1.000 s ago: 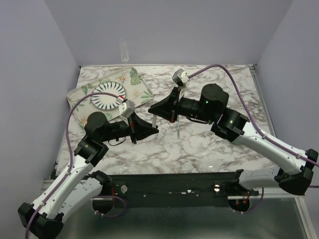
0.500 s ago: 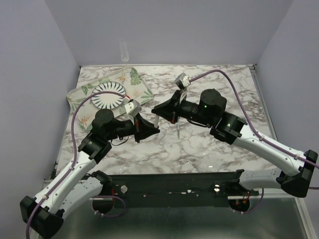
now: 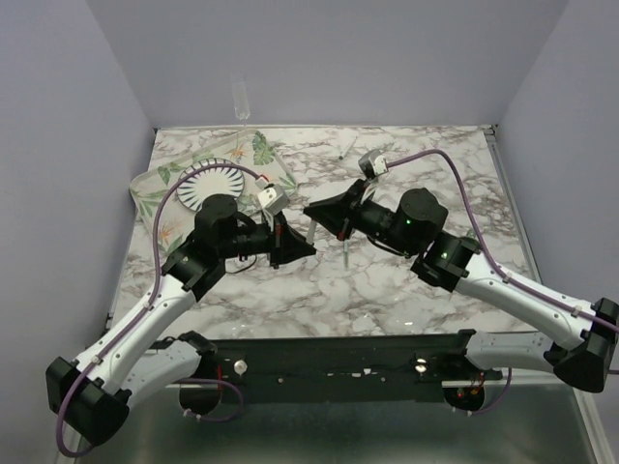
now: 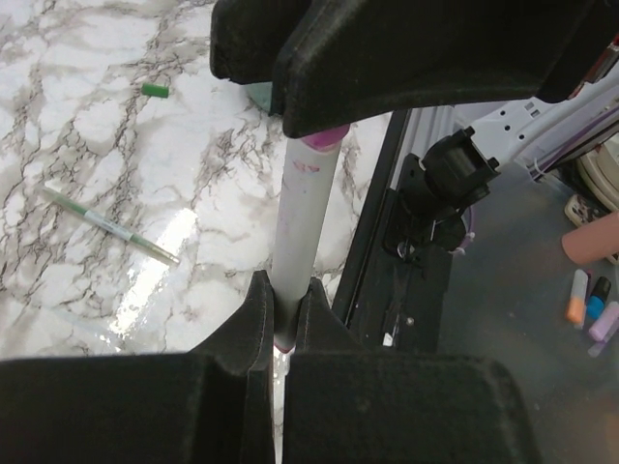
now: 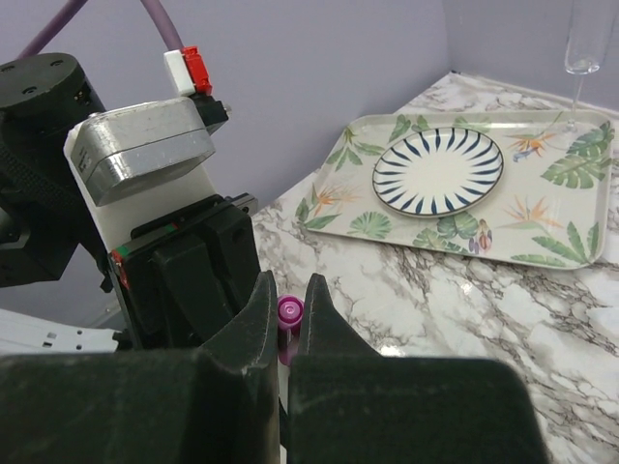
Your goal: Insert the pens into the pen caps
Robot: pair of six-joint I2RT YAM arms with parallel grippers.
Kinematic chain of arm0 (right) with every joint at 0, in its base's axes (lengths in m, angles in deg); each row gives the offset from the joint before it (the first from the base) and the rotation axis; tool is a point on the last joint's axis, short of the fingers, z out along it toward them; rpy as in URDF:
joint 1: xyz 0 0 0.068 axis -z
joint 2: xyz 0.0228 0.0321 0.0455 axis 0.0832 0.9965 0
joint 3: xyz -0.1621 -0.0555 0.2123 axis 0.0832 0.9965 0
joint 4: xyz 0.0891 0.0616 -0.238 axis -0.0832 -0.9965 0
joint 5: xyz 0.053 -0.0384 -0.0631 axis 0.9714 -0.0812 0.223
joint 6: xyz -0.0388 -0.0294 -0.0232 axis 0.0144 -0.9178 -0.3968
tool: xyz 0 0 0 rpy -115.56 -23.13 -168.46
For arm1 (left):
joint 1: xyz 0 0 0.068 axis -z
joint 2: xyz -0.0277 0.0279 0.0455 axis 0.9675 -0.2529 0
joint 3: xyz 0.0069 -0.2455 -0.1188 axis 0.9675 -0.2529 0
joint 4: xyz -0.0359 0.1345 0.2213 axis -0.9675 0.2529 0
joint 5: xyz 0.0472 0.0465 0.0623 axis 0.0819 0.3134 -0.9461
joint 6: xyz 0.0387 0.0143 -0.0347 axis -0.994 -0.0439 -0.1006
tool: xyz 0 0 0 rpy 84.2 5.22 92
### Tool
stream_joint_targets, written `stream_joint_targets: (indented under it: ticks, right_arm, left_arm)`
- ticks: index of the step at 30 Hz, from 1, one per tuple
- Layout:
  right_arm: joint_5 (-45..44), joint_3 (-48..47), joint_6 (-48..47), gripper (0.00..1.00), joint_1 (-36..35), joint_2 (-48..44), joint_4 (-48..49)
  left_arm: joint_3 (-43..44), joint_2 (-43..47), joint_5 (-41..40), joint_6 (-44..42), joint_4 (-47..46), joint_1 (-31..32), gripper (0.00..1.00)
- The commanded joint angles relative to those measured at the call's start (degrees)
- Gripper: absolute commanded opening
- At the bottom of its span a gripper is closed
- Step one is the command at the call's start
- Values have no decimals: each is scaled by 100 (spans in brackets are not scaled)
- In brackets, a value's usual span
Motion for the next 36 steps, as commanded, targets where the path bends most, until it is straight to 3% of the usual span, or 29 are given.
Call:
stream_joint_targets:
  ticks: [1,7,13,23,31,36]
  right_arm:
    - [1401,856,308,1,-417,85,-1687]
    - [1577,891,123,1,-434,-47,-2162]
    - [1884,1322,36,1,-478,-196,-1925]
    - [3360,1472,97,1,-478,-188,-1635]
    - [2852,1595,-237,1,-478,-267,-2460]
    - [3271,1674,-184,1,-470,-285,-2452]
  left_arm:
    - [987,-180,-945,169,-1688,-248,0]
    - [1489,-470,-1040,-120,-1258,-283,0]
    - [1849,-611,-812,-200,-1240,-362,0]
    - [2219,-708,-487,-471,-1371,-380,0]
    - [2728,-716,-206,-859,-1037,-406,0]
    - [2843,-708,-425,-1026,-809,-415,0]
